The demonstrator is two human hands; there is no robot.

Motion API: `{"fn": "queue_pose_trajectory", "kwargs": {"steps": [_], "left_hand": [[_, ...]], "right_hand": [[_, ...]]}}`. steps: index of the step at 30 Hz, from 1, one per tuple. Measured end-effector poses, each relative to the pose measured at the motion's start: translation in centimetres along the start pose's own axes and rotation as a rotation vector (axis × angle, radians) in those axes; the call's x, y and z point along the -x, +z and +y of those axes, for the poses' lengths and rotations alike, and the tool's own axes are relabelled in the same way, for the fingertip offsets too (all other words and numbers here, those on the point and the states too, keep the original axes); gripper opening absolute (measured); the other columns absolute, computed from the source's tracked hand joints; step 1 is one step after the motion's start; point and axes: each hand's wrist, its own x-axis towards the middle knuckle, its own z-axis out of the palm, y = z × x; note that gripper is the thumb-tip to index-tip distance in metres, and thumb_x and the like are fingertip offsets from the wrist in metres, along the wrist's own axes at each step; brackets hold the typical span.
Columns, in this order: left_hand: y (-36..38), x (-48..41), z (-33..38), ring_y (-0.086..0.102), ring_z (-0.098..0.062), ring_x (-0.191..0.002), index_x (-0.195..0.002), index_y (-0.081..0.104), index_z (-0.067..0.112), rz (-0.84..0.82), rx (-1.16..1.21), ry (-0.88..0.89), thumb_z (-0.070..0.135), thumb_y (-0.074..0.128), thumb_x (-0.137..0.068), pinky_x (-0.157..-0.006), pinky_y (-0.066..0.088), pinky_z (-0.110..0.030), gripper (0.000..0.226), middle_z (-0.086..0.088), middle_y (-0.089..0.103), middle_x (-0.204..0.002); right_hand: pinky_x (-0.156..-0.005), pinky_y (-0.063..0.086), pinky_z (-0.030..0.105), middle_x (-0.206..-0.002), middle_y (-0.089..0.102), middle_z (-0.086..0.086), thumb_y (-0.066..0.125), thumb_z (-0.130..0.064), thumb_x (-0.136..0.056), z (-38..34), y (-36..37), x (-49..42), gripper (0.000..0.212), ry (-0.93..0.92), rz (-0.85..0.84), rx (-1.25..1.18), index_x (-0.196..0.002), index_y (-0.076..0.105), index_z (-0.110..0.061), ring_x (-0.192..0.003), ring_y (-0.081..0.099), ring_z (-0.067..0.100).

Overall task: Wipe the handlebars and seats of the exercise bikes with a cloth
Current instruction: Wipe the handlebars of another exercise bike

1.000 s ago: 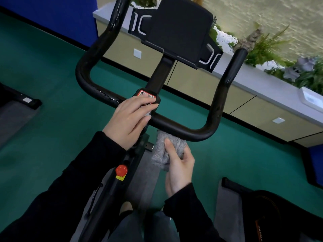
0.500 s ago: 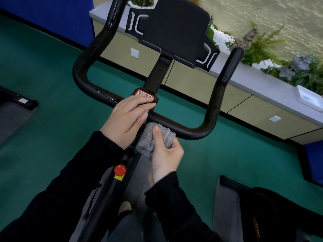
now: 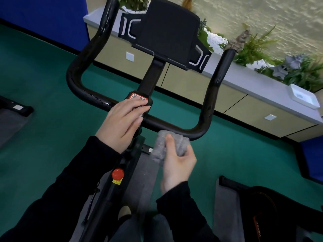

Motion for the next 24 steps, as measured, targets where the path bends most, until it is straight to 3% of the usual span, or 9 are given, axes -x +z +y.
{"fn": "queue_pose_trajectory", "kwargs": {"steps": [3, 7, 10, 13, 19, 22, 24], "left_hand": [[0.2, 0.1, 0.4, 0.046, -0.024, -0.126, -0.121, 0.061, 0.004, 0.021, -0.068, 0.004, 0.021, 0.043, -0.094, -0.105, 0.036, -0.046, 0.036, -0.007, 0.056, -0.128], [1.4, -0.2, 2.1, 0.049, -0.027, -0.122, -0.112, 0.065, 0.006, 0.101, -0.246, 0.053, 0.024, 0.055, -0.09, -0.105, 0.031, -0.041, 0.031, -0.009, 0.061, -0.121], [2.9, -0.6, 4.1, 0.052, -0.025, -0.119, -0.108, 0.067, 0.008, 0.09, -0.242, 0.101, 0.027, 0.059, -0.088, -0.108, 0.03, -0.039, 0.029, -0.007, 0.063, -0.115], [4.0, -0.7, 5.1, 0.057, -0.024, -0.114, -0.106, 0.068, 0.009, 0.051, -0.236, 0.095, 0.031, 0.058, -0.088, -0.107, 0.032, -0.041, 0.03, -0.005, 0.065, -0.109], [4.1, -0.7, 4.5, 0.064, -0.025, -0.096, -0.1, 0.07, 0.009, 0.046, -0.263, 0.082, 0.034, 0.058, -0.086, -0.103, 0.034, -0.04, 0.031, -0.003, 0.067, -0.098], [4.0, -0.6, 4.2, 0.063, -0.025, -0.092, -0.102, 0.07, 0.008, 0.045, -0.232, 0.087, 0.032, 0.058, -0.085, -0.104, 0.035, -0.039, 0.031, -0.003, 0.067, -0.099], [4.0, -0.5, 4.2, 0.063, -0.024, -0.092, -0.102, 0.07, 0.009, 0.05, -0.222, 0.078, 0.032, 0.059, -0.085, -0.104, 0.034, -0.038, 0.03, -0.003, 0.067, -0.099]], "right_hand": [[-0.07, 0.052, 0.04, -0.064, 0.063, -0.006, 0.068, -0.019, -0.084, -0.3, -2.3, -1.5, 0.026, -0.034, 0.054, 0.004, -0.062, 0.058, -0.026, -0.064, 0.057, 0.015], [-0.083, 0.054, 0.05, -0.079, 0.07, 0.002, 0.069, -0.023, -0.079, -0.3, -1.9, -1.7, 0.005, -0.141, 0.017, 0.091, -0.08, 0.064, -0.021, -0.077, 0.064, 0.024], [-0.078, 0.053, 0.053, -0.075, 0.069, 0.0, 0.067, -0.036, -0.071, -0.2, -2.7, -2.1, 0.017, -0.19, 0.023, 0.16, -0.078, 0.062, -0.021, -0.074, 0.063, 0.025], [-0.072, 0.051, 0.054, -0.067, 0.062, -0.001, 0.065, -0.033, -0.072, -0.4, -4.1, -2.8, 0.02, -0.249, 0.069, 0.215, -0.073, 0.055, -0.016, -0.065, 0.054, 0.023], [-0.068, 0.05, 0.042, -0.07, 0.061, -0.006, 0.065, -0.029, -0.08, 0.4, -4.8, -3.0, 0.014, -0.285, 0.018, 0.21, -0.077, 0.054, -0.02, -0.066, 0.055, 0.014], [-0.059, 0.047, 0.025, -0.066, 0.059, -0.01, 0.068, -0.028, -0.077, -0.3, -6.4, -4.6, 0.011, -0.26, 0.019, 0.169, -0.072, 0.058, -0.027, -0.061, 0.052, 0.008], [-0.06, 0.046, 0.026, -0.067, 0.058, -0.009, 0.07, -0.022, -0.078, -1.2, -7.4, -6.5, 0.016, -0.269, 0.051, 0.187, -0.071, 0.058, -0.028, -0.061, 0.051, 0.009]]}}
